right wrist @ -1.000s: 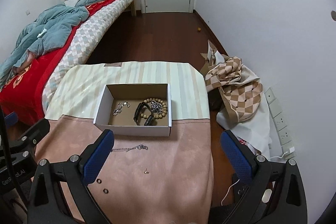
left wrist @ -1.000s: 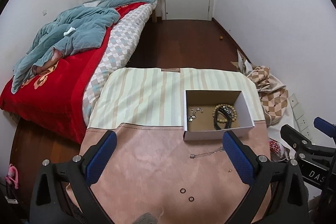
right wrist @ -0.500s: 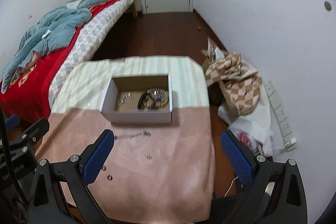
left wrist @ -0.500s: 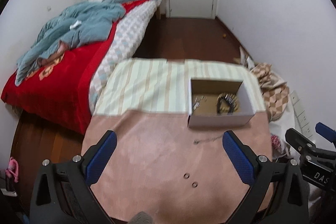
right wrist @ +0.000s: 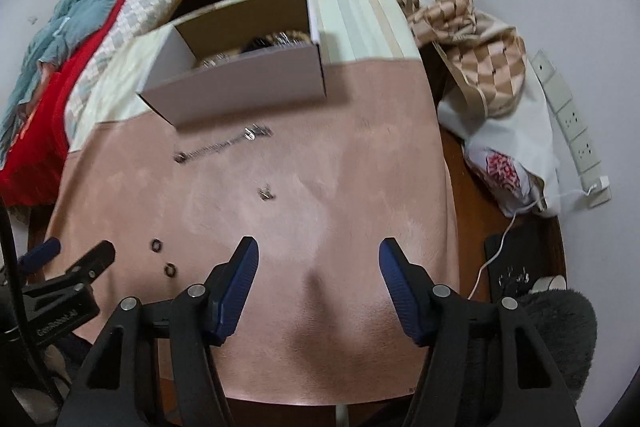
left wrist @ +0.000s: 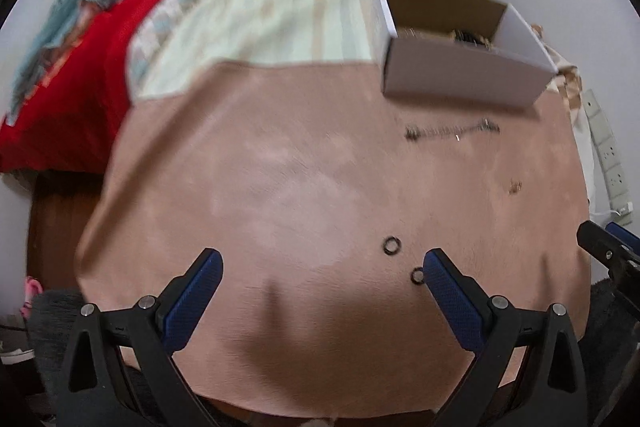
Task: Organize jewelry
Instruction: 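Grasp a small black ring with the left gripper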
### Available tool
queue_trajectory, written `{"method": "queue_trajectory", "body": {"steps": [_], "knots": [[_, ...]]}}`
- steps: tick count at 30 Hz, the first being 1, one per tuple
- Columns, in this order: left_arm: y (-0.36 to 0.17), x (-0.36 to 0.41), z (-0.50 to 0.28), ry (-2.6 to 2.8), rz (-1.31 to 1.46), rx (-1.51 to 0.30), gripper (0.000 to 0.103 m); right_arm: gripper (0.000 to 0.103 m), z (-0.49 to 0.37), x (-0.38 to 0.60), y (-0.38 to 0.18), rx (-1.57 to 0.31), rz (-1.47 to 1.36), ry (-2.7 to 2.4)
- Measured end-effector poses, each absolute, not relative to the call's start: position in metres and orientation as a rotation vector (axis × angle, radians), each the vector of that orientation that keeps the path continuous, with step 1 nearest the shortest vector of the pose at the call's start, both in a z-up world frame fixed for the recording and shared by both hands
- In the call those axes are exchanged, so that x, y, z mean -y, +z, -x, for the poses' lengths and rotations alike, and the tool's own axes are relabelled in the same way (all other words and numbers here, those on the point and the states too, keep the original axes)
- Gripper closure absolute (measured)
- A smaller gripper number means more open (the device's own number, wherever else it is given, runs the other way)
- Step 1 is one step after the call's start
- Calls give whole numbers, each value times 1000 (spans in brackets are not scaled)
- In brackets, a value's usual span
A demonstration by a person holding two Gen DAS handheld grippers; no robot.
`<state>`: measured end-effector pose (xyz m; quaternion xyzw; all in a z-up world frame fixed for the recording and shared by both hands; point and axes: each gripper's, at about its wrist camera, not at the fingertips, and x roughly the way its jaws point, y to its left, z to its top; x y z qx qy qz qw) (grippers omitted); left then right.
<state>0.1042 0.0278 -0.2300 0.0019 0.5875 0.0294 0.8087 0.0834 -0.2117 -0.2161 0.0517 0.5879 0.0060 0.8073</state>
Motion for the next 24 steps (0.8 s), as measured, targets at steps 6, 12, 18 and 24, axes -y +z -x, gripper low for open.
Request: {"method": "queue_trajectory", "body": {"steps": [6,12,18,24], "knots": [[-252,-12,-109,-16,16,-1311,25,38,-88,221,-228,-1279,-117,-13],[-262,-1,-110,-68,12,-1316,61,38,-94,223,-233,-1288,-128,-22],[-262,0,-113,-80,-1,-1286,93,38,-100,221,-238,-1273,-182,24],[-256,-7,-126,-64,7,-1260,93,50,-119,206,-250,-1230,-232,99]]}}
